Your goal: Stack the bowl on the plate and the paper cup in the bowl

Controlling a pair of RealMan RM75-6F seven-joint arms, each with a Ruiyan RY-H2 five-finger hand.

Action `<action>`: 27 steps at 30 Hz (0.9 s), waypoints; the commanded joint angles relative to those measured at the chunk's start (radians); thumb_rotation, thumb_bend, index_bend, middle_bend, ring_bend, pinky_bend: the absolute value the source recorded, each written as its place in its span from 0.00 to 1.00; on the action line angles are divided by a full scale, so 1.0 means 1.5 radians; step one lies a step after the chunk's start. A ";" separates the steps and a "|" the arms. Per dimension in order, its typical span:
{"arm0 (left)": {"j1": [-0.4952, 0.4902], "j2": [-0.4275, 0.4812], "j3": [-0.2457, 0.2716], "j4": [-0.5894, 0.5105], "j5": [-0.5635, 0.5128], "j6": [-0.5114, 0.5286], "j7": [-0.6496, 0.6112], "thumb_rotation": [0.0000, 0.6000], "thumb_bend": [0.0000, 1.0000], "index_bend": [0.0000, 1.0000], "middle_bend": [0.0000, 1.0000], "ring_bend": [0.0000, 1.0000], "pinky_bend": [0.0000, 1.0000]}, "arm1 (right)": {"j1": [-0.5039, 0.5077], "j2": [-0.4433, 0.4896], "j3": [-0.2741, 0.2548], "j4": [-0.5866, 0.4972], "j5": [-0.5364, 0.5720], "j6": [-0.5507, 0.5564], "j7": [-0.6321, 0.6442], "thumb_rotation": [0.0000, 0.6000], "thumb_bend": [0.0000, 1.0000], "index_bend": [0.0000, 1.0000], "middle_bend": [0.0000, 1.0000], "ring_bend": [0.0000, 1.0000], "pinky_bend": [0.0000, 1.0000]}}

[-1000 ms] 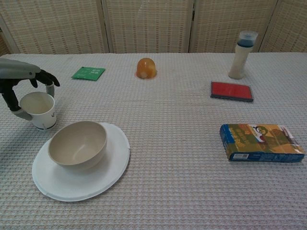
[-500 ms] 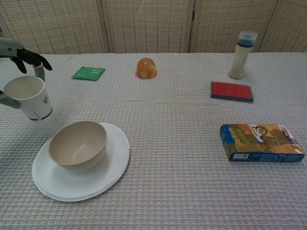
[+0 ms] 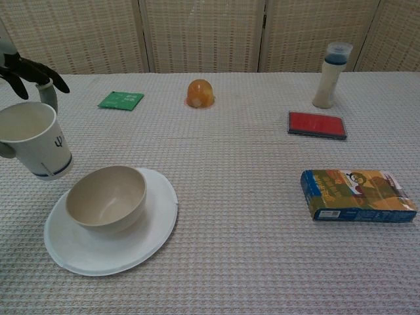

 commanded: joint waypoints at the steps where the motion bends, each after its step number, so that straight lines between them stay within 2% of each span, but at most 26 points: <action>1: -0.022 -0.054 0.003 -0.020 -0.048 0.037 0.053 1.00 0.20 0.40 0.13 0.00 0.23 | 0.007 0.006 0.000 0.015 -0.004 0.002 0.027 1.00 0.16 0.09 0.03 0.00 0.00; 12: -0.082 -0.191 -0.019 0.008 -0.146 0.102 0.137 1.00 0.20 0.41 0.13 0.00 0.23 | 0.010 0.014 -0.002 0.042 -0.016 0.027 0.088 1.00 0.16 0.09 0.03 0.00 0.00; 19: -0.114 -0.241 -0.024 0.015 -0.191 0.131 0.176 1.00 0.20 0.41 0.13 0.00 0.23 | 0.007 0.017 0.003 0.058 -0.008 0.045 0.120 1.00 0.16 0.09 0.04 0.00 0.00; 27: -0.131 -0.274 -0.019 0.058 -0.212 0.120 0.176 1.00 0.20 0.41 0.13 0.00 0.23 | 0.000 0.016 0.001 0.067 -0.011 0.063 0.126 1.00 0.16 0.09 0.04 0.00 0.00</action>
